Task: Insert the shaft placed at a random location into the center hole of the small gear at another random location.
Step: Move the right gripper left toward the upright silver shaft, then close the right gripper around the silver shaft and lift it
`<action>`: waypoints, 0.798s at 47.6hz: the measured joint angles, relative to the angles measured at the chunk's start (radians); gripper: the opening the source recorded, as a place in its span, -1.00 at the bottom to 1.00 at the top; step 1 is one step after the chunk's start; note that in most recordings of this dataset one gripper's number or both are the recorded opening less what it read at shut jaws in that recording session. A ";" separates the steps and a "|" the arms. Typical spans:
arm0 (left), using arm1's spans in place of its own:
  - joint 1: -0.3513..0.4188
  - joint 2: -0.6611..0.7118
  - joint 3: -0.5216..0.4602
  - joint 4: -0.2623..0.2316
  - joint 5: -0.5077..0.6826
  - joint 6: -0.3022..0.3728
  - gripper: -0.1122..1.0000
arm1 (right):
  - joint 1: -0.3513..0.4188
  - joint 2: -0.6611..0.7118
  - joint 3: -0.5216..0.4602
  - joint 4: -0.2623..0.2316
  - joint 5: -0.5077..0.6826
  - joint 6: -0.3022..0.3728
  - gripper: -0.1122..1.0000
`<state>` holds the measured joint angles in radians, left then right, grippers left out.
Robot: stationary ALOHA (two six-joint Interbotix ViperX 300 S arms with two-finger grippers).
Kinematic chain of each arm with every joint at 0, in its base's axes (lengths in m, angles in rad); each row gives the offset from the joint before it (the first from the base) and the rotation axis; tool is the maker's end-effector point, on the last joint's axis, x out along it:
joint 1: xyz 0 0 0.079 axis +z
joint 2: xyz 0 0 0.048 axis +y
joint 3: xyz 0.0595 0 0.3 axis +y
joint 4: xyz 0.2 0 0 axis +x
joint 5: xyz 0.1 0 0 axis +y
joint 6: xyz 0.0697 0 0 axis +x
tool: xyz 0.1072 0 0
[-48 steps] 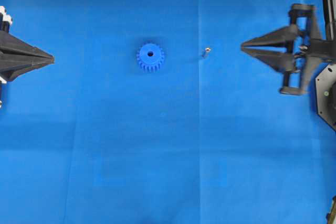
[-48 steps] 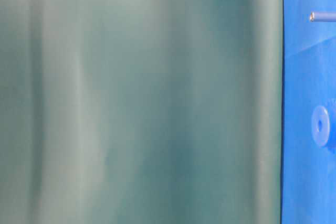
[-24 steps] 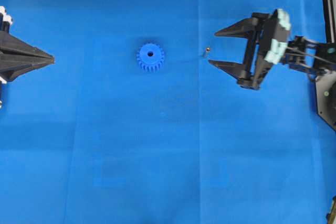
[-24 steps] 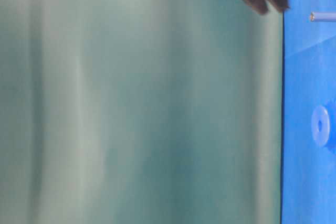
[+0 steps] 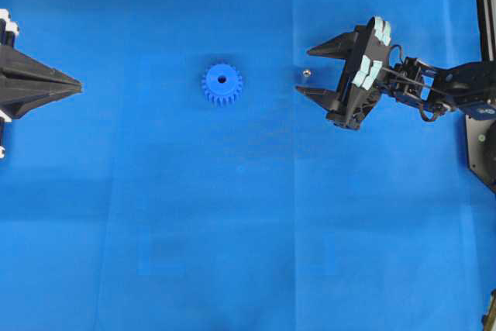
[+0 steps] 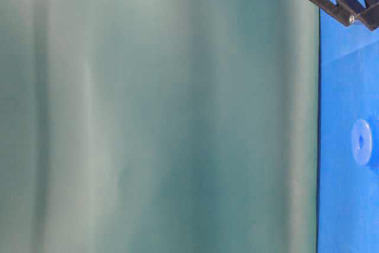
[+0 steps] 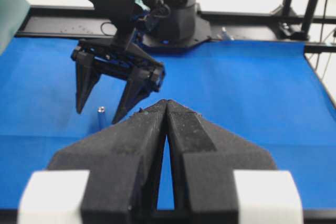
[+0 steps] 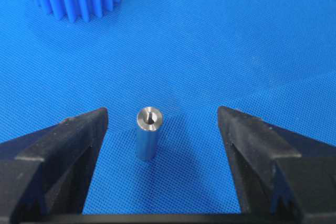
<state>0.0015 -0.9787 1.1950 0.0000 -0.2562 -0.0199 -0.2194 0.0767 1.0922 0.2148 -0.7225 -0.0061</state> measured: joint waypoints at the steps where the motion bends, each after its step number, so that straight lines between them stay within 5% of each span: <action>1: 0.000 0.000 0.000 0.000 0.002 -0.002 -0.80 | 0.000 0.000 0.000 0.000 0.000 0.000 0.38; 7: 0.002 0.000 0.000 0.000 0.002 -0.002 -0.80 | 0.000 0.000 0.000 0.000 0.000 0.000 0.09; 18: 0.002 0.000 0.000 0.002 0.002 -0.002 -0.80 | 0.000 0.000 0.000 0.000 -0.008 -0.003 -0.73; 38: 0.002 0.000 0.000 0.000 0.002 -0.003 -0.80 | 0.002 -0.104 -0.002 -0.002 0.080 -0.018 -0.74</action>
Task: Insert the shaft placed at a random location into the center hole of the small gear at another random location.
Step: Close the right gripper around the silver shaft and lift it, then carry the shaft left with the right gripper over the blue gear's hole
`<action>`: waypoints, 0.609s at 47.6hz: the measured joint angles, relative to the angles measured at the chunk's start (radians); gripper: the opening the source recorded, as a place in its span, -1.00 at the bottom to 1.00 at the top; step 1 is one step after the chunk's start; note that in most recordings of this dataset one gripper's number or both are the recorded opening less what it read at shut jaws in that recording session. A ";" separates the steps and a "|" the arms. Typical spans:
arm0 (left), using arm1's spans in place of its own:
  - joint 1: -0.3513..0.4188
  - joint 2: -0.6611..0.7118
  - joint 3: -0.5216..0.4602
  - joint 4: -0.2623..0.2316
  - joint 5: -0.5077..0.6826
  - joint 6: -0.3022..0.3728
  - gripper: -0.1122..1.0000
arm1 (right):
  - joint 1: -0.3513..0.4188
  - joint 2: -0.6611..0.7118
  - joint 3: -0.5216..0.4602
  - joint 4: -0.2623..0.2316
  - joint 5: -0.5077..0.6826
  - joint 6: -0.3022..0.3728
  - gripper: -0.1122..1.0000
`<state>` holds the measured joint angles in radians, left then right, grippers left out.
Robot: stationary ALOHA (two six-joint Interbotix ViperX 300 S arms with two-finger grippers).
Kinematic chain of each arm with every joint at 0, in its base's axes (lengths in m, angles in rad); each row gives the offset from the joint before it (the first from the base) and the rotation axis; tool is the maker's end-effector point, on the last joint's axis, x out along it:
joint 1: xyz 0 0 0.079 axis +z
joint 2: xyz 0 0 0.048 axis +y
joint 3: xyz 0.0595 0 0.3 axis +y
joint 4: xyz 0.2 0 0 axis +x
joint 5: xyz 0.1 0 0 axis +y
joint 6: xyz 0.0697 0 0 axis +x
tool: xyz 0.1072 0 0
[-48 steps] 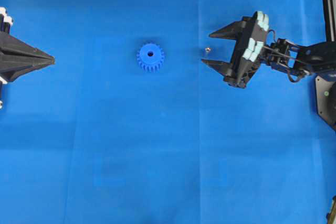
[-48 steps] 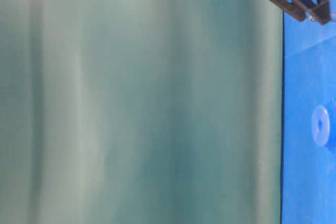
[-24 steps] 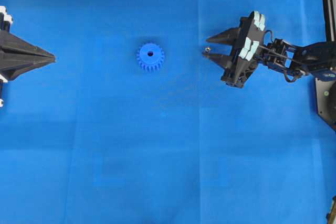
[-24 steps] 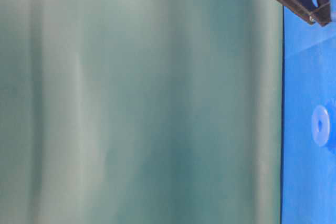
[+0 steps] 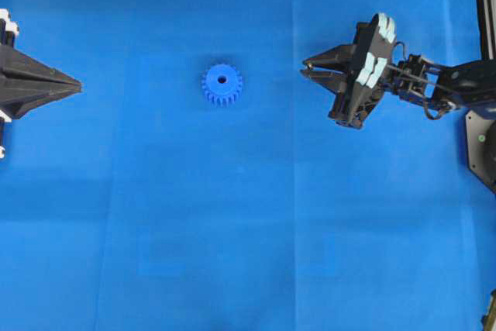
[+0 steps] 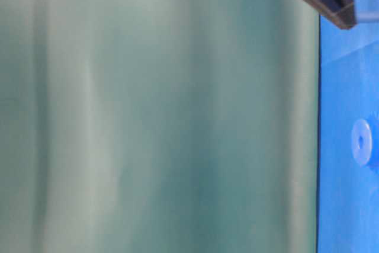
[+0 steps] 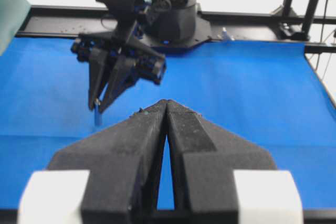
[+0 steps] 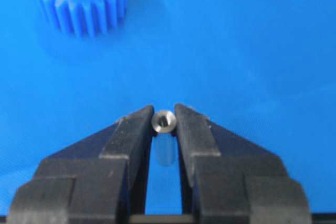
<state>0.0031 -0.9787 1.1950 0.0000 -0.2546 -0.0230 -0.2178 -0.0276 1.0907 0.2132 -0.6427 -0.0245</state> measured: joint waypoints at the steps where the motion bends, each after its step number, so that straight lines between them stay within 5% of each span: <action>1: 0.000 0.000 0.000 0.002 0.000 0.002 -0.80 | 0.000 -0.017 0.000 0.000 0.015 -0.002 -0.74; 13: 0.000 0.000 0.000 0.000 0.000 0.000 -0.80 | 0.000 -0.181 -0.012 -0.006 0.155 -0.041 -0.74; 29: 0.000 0.000 0.000 0.002 0.000 0.000 -0.80 | 0.005 -0.132 -0.081 -0.008 0.178 -0.048 -0.74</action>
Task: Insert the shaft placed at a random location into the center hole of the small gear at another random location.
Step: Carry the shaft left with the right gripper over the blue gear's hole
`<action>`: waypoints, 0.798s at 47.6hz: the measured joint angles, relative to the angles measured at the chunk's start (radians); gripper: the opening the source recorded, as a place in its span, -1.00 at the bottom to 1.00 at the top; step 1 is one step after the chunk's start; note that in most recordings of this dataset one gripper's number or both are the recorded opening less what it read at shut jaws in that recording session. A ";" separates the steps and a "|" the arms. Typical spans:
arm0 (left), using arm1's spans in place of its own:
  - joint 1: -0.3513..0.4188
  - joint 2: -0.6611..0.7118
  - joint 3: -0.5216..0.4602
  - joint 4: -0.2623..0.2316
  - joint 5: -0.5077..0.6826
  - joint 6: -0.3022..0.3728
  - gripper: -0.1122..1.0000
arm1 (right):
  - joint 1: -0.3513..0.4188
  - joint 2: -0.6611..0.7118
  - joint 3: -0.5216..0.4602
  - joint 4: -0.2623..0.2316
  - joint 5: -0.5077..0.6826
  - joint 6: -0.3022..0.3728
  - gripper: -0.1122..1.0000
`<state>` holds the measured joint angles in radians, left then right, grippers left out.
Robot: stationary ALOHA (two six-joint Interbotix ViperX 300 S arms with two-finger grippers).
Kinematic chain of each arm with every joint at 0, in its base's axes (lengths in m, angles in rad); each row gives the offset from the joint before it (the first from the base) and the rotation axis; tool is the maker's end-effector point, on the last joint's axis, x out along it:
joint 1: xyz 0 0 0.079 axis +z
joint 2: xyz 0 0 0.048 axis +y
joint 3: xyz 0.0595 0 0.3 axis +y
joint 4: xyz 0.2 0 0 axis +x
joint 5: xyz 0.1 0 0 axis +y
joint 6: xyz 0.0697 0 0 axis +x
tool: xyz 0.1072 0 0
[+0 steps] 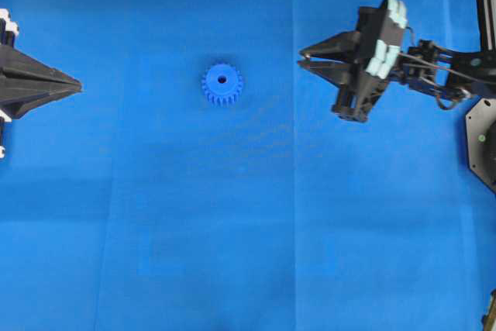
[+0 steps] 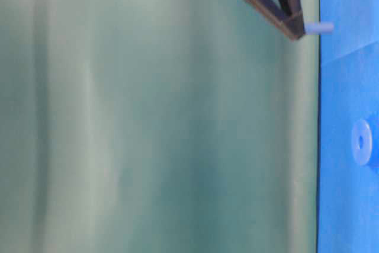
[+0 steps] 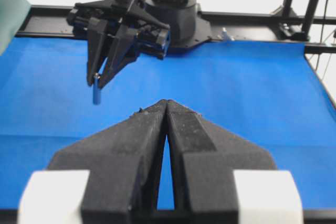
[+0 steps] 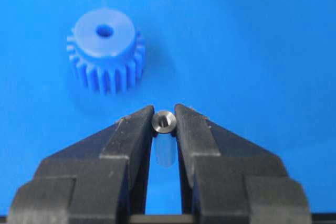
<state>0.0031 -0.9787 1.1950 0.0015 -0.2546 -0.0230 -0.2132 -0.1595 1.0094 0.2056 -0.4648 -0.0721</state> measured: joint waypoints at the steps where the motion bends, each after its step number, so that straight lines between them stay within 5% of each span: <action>1: 0.000 0.000 0.000 -0.002 0.000 0.000 -0.80 | 0.000 0.009 -0.009 0.000 0.000 -0.002 -0.74; 23: 0.000 0.000 0.000 -0.002 0.008 0.000 -0.80 | 0.049 0.218 -0.288 -0.009 0.054 -0.011 -0.74; 38: 0.000 0.000 0.000 -0.002 0.008 0.000 -0.80 | 0.064 0.275 -0.374 -0.014 0.061 -0.011 -0.74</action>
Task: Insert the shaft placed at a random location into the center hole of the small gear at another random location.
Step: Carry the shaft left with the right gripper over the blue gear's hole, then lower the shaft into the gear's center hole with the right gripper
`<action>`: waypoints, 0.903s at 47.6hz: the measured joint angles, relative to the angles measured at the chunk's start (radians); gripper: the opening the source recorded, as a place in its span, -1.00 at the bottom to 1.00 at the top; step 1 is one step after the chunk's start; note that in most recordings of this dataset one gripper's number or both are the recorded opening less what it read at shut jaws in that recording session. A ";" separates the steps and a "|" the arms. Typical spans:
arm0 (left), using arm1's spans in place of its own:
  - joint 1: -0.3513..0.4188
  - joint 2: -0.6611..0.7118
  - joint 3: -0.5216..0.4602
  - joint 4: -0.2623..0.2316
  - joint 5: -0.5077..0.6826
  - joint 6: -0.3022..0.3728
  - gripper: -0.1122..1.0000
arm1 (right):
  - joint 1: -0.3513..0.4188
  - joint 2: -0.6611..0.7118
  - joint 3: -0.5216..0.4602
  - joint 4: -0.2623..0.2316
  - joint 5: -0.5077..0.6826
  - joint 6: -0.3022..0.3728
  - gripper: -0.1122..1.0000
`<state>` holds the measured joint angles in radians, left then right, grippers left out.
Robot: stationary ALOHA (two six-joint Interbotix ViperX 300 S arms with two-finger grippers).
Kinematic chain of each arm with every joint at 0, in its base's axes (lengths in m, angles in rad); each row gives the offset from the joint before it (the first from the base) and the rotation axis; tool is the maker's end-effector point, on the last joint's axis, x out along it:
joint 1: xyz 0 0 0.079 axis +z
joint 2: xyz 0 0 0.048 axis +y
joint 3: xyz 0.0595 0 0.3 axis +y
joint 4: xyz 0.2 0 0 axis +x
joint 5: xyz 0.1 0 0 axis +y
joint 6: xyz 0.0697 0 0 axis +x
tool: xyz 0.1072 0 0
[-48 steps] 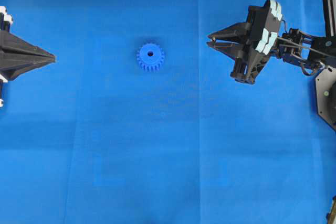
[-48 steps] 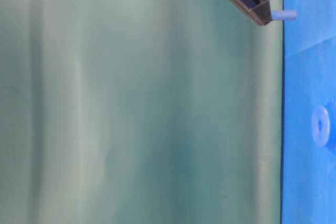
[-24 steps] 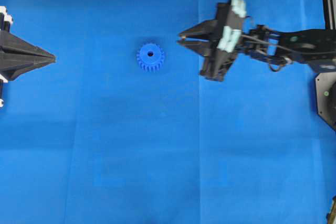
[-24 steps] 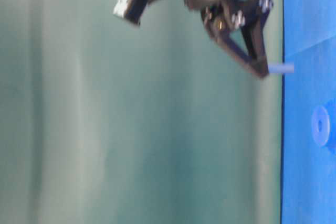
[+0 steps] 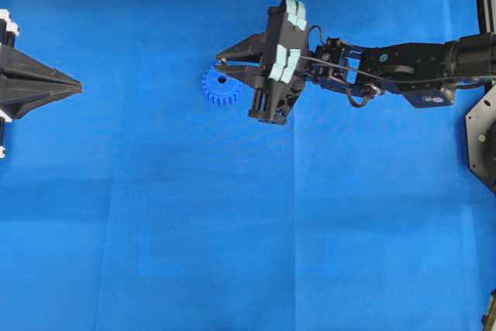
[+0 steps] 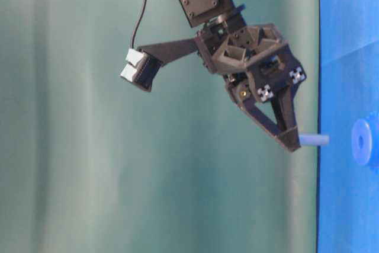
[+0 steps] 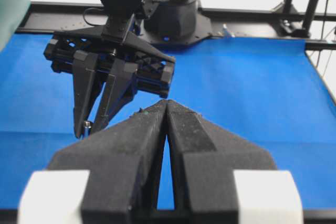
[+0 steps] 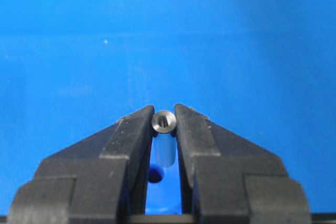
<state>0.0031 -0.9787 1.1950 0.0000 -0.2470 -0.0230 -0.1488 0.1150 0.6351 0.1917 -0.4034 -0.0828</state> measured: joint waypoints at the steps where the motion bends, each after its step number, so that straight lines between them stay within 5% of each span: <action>1: 0.000 0.000 0.000 0.000 0.002 0.000 -0.80 | 0.000 0.002 -0.002 -0.002 0.002 0.000 -0.74; 43: 0.002 0.000 0.000 0.000 0.002 0.000 -0.80 | 0.006 0.141 -0.015 0.028 -0.043 0.018 -0.74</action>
<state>0.0046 -0.9787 1.1950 0.0000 -0.2454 -0.0230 -0.1427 0.2562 0.6197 0.2194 -0.4464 -0.0644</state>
